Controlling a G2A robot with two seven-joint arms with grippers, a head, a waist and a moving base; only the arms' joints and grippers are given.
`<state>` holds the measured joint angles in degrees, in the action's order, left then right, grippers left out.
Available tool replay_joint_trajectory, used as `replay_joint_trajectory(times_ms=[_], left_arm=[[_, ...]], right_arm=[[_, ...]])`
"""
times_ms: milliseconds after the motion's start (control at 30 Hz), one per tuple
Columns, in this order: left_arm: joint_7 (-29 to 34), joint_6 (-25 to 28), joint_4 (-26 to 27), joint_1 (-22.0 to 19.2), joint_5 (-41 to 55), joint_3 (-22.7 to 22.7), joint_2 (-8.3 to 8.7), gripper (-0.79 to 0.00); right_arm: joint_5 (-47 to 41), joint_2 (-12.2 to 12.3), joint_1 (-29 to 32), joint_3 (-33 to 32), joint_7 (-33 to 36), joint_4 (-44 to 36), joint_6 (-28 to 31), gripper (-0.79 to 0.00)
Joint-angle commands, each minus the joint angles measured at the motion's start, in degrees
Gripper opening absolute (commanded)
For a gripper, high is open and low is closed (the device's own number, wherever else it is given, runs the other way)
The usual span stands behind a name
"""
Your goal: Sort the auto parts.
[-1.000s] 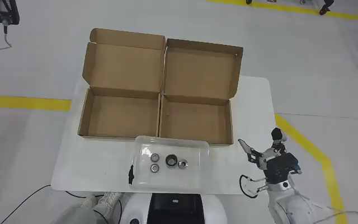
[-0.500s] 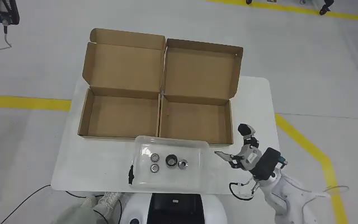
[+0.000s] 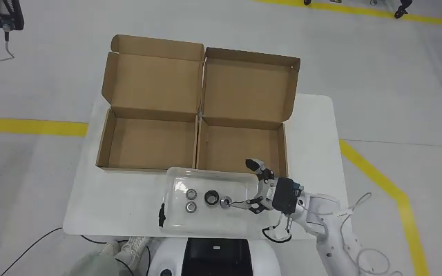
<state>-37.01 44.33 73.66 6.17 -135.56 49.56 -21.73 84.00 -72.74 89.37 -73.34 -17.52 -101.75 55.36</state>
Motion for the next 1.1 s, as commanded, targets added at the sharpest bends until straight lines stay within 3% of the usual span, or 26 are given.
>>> replay_joint_trajectory(times_ms=[0, 600, 767, 967, 1067], left_arm=[[0.0, 0.0, 0.0, 0.0, 0.0, 0.0, 0.0, 0.0], [0.0, 0.0, 0.0, 0.0, 0.0, 0.0, 0.0, 0.0], [0.0, 0.0, 0.0, 0.0, 0.0, 0.0, 0.0, 0.0], [0.0, 0.0, 0.0, 0.0, 0.0, 0.0, 0.0, 0.0], [0.0, 0.0, 0.0, 0.0, 0.0, 0.0, 0.0, 0.0]], right_arm=[[-0.1, 0.0, -0.1, 0.0, 0.0, 0.1, 0.0, 0.0], [0.0, 0.0, -0.1, 0.1, 0.2, -0.1, -0.1, 0.0], [2.1, 0.4, -2.5, 2.7, 10.1, -1.2, 2.6, 0.0], [-0.8, 0.0, -8.0, 9.3, 24.1, -0.4, 2.4, 0.0], [-1.7, -0.2, -9.7, 11.5, 27.5, -1.0, 1.6, 0.0]])
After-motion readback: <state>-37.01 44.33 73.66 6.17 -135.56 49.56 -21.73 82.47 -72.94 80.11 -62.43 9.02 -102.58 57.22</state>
